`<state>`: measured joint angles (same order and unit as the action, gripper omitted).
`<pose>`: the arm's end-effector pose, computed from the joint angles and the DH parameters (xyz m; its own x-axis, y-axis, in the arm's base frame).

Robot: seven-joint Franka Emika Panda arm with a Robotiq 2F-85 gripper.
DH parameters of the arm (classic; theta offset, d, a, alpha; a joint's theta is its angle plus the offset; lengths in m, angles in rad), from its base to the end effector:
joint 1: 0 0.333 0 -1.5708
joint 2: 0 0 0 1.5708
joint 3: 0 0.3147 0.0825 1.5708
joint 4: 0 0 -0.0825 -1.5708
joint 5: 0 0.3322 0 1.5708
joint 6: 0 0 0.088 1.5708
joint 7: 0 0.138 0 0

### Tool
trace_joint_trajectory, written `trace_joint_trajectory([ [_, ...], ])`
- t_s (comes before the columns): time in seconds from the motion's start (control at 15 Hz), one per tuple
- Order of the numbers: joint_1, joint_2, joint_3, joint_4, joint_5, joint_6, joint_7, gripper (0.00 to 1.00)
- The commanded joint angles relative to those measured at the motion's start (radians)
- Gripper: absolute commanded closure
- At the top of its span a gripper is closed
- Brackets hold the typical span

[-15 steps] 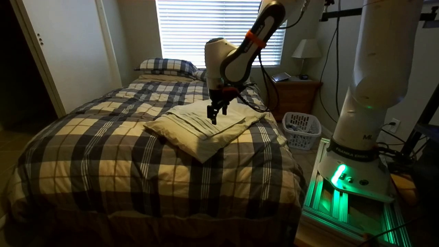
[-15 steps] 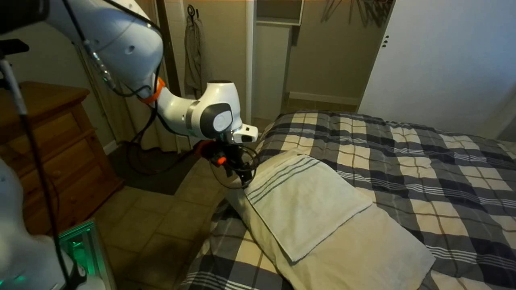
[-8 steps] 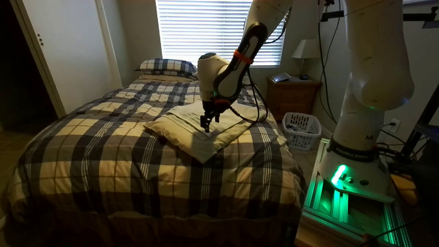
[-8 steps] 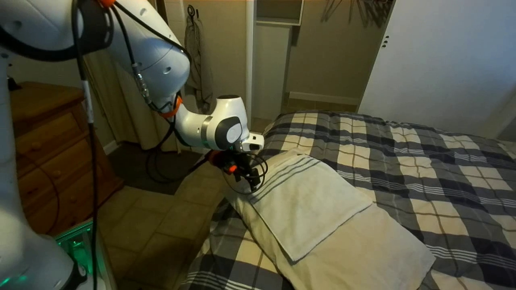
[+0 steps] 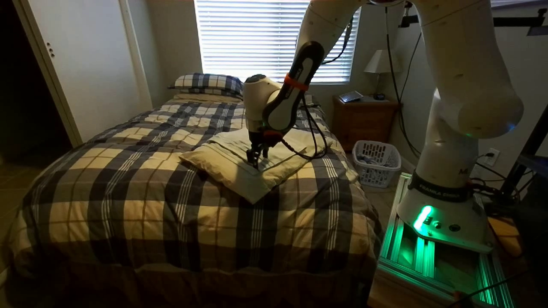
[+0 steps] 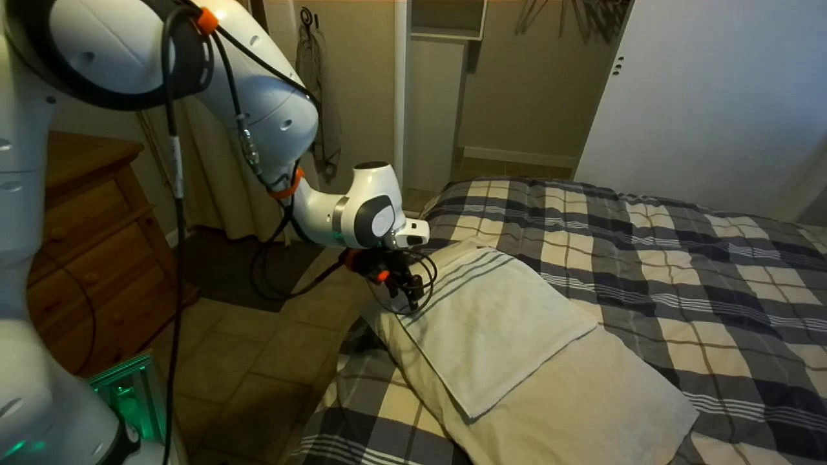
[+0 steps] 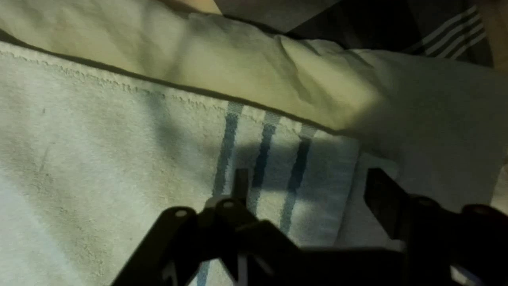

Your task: Unfold the towel fully from left to right on the pillow

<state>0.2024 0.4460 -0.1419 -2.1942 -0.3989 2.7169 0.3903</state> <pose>0.5379 0.0409 0.1997 0.9917 0.0574 0.1152 0.0313 -0.9758 0.2163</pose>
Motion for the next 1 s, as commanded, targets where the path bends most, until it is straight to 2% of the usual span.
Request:
trace_joint_trajectory([
  [0.0, 0.038, 0.038, -0.038, 0.032, -0.013, 0.020, 0.023, 0.54],
  [0.07, 0.043, 0.042, -0.042, 0.035, -0.012, 0.020, 0.023, 0.60],
  [0.13, 0.046, 0.047, -0.044, 0.037, -0.009, 0.020, 0.022, 0.21],
  [0.27, 0.052, 0.052, -0.049, 0.040, -0.005, 0.016, 0.021, 0.20],
  [0.33, 0.055, 0.053, -0.050, 0.042, -0.005, 0.014, 0.021, 0.15],
  [0.4, 0.058, 0.054, -0.052, 0.043, -0.006, 0.013, 0.022, 0.54],
  [0.53, 0.063, 0.057, -0.057, 0.047, -0.007, 0.013, 0.025, 0.53],
  [0.93, 0.083, 0.046, -0.077, 0.040, -0.014, 0.009, 0.047, 0.95],
])
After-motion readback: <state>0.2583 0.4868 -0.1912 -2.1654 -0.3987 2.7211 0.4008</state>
